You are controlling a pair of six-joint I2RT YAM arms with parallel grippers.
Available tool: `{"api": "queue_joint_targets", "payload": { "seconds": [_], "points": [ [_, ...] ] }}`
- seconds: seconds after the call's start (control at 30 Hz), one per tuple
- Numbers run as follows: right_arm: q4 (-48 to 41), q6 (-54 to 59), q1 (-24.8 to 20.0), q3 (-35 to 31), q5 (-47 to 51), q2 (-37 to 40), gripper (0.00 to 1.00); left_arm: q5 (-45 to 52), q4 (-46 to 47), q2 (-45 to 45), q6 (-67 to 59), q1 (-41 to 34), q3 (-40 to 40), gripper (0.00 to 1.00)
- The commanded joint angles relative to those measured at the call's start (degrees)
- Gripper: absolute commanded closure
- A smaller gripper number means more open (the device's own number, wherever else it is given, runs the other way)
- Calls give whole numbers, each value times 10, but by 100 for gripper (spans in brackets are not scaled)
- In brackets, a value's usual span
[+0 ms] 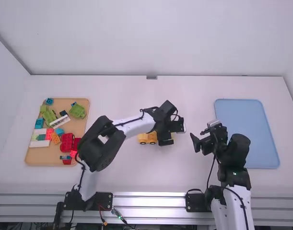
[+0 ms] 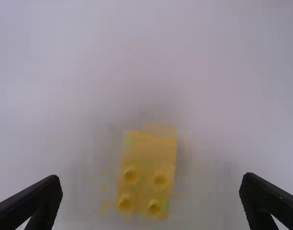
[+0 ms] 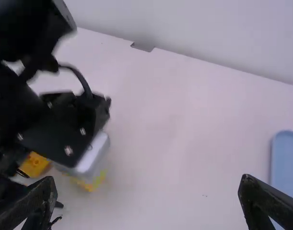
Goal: Assemble lego blocks to make yellow taxi
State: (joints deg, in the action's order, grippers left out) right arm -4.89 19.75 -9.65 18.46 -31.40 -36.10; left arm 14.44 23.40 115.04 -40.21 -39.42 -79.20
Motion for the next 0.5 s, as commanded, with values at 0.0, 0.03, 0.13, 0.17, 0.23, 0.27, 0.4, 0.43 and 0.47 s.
{"api": "queue_joint_targets", "payload": {
  "seconds": [0.0,0.03,0.13,0.17,0.23,0.27,0.4,0.43,0.47],
  "points": [
    [1,10,0,-2,-8,2,1,37,24,-61,-28,40,-11,1],
    [1,13,0,-2,-8,1,1,46,30,-64,-35,44,-11,1],
    [17,16,0,-2,-34,-10,1,118,78,-97,-84,85,-11,1],
    [30,21,0,-2,-54,-22,1,124,84,-108,-89,101,-7,1],
    [47,41,0,-2,-91,-42,1,133,85,-120,-91,120,3,1],
    [62,49,0,-2,-113,-59,1,137,82,-127,-92,129,11,1],
    [127,52,0,0,-169,-126,1,167,45,-159,-103,158,64,1],
    [151,55,1,3,-189,-158,1,178,26,-173,-107,167,89,1],
    [157,60,4,5,-196,-170,1,182,16,-180,-106,171,101,1]
  ]
}}
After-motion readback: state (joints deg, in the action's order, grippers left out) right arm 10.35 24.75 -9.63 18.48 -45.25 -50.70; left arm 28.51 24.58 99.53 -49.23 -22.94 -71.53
